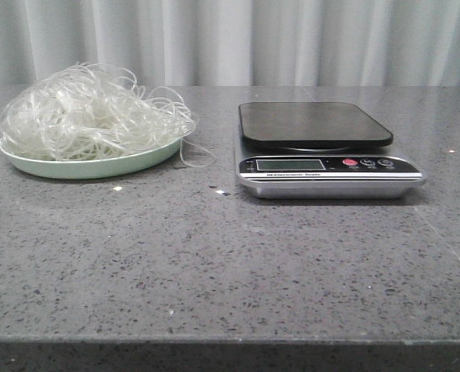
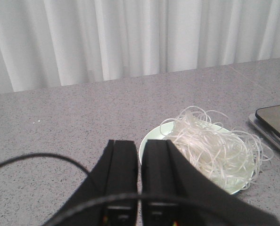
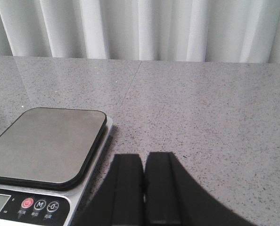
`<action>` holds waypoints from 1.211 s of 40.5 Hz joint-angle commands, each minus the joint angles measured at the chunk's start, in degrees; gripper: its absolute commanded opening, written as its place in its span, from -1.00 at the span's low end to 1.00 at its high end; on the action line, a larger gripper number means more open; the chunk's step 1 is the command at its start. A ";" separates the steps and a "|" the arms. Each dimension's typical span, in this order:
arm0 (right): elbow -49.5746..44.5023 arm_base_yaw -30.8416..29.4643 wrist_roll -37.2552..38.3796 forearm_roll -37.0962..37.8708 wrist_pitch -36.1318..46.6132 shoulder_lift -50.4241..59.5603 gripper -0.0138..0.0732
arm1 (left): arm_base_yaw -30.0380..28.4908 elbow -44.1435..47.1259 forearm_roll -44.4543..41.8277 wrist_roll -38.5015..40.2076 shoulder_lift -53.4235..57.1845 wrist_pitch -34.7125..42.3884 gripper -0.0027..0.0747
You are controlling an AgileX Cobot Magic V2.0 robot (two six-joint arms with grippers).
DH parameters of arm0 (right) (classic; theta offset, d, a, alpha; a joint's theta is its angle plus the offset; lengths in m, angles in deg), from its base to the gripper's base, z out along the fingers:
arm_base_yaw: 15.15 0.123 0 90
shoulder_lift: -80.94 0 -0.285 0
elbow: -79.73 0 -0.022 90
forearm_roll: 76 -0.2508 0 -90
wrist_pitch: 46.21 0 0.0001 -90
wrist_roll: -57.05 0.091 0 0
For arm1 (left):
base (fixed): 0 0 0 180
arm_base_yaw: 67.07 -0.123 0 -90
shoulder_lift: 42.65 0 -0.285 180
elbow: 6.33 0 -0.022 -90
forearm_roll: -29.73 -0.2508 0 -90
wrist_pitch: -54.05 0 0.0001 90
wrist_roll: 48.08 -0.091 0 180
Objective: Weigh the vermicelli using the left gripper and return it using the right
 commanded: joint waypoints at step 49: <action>1.65 -0.38 -0.61 -0.07 4.75 0.19 -0.33 | -8.31 32.25 -10.60 8.73 16.03 31.03 -0.56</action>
